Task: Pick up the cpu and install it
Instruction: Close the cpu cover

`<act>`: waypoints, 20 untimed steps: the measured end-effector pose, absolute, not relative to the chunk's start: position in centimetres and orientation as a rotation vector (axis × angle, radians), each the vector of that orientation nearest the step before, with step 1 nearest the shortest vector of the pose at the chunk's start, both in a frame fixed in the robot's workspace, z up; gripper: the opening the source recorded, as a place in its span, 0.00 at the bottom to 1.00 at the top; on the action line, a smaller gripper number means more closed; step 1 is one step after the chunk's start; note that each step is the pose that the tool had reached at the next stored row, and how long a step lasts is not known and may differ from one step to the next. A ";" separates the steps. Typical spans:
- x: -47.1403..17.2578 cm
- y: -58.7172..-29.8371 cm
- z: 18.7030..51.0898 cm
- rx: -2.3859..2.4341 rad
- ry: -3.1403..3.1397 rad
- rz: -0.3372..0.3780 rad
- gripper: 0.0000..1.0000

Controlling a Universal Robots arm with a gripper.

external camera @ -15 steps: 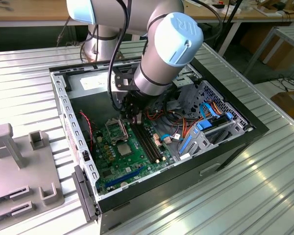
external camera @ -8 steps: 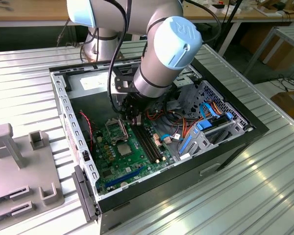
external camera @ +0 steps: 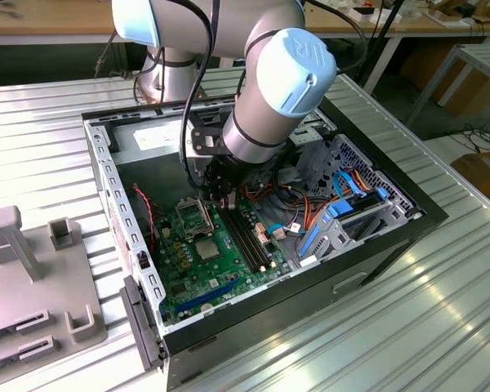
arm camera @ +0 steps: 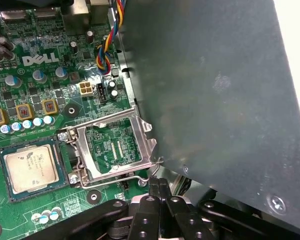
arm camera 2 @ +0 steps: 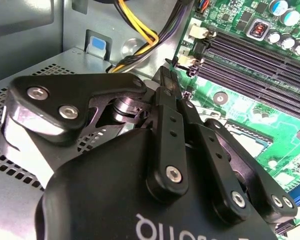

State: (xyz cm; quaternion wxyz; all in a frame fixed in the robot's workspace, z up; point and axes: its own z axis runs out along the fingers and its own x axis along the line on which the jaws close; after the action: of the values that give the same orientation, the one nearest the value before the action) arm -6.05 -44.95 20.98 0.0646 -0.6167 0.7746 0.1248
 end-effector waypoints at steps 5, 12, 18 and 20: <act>-6.0 -45.0 21.0 -1.887 2.306 0.372 0.11; -6.0 -45.0 21.0 -1.893 2.299 0.371 0.11; -6.0 -45.0 21.0 -1.851 2.329 0.366 0.11; -6.0 -45.0 21.0 -1.807 2.358 0.362 0.11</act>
State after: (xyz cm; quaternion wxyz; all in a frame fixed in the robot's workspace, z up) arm -5.99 -44.96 20.99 0.0742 -0.6022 0.7857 0.1206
